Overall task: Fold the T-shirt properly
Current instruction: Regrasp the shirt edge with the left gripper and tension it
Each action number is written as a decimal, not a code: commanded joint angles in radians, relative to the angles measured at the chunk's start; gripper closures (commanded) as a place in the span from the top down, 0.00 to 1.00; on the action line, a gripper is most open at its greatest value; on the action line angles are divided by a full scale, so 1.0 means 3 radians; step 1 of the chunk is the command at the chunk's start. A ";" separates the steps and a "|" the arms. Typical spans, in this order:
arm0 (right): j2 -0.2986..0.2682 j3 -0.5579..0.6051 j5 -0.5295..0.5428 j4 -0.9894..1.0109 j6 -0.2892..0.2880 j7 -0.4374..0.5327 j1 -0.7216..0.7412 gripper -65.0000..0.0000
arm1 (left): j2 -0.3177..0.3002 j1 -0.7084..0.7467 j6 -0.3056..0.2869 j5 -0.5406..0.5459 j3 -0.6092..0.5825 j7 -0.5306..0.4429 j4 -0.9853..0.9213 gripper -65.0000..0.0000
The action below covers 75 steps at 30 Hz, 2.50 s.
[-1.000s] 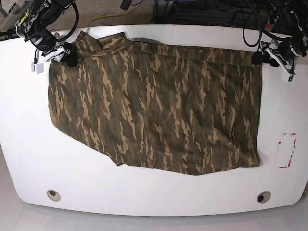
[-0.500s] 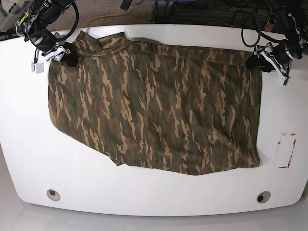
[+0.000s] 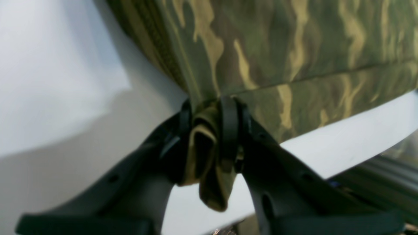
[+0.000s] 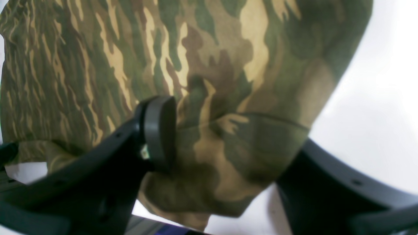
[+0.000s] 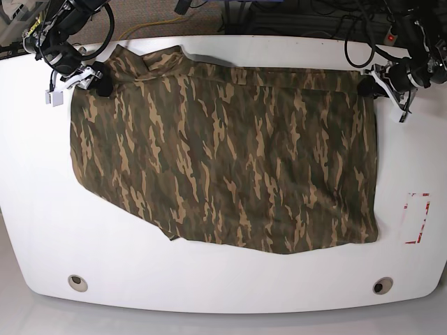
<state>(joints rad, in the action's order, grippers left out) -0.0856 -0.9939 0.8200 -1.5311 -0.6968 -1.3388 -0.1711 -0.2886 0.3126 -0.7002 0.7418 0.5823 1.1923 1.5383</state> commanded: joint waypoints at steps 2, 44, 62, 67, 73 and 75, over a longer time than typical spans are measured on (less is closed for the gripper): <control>-0.0050 -0.0009 0.0067 -0.0049 -0.0005 0.0031 0.0000 0.48 | -0.0089 0.0152 0.0007 0.0021 0.0087 -0.0008 0.0388 0.19; -0.0060 0.0129 0.0067 -0.0049 -0.0005 0.0031 0.0020 0.48 | -0.0033 -0.0293 0.0007 0.0021 0.0322 0.0355 -0.0225 0.68; -0.0065 0.0129 0.0067 -0.0049 -0.0005 0.0046 0.0020 0.24 | 0.0095 -0.0508 0.0007 0.0011 0.0312 0.0447 -0.0527 0.15; -0.0070 0.0150 0.0067 -0.0054 -0.0005 0.0138 0.0010 0.10 | 0.0085 -0.0462 0.0007 -0.0005 0.0312 0.0447 -0.0522 0.15; -0.0065 0.0150 0.0067 -0.0054 -0.0005 0.0149 0.0005 0.00 | 0.0008 -0.0395 0.0007 -0.0005 0.0343 0.0437 -0.0363 0.08; -0.0065 0.0150 0.0067 -0.0054 -0.0005 0.0149 0.0010 0.00 | 0.0013 -0.0395 0.0007 -0.0005 0.0440 0.0447 -0.0271 0.04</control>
<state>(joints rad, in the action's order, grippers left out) -0.0891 -0.9470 0.8165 -1.5303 -0.6964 -1.3125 -0.1730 -0.2699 0.1936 -0.7040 0.7559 0.6888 1.3052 1.4242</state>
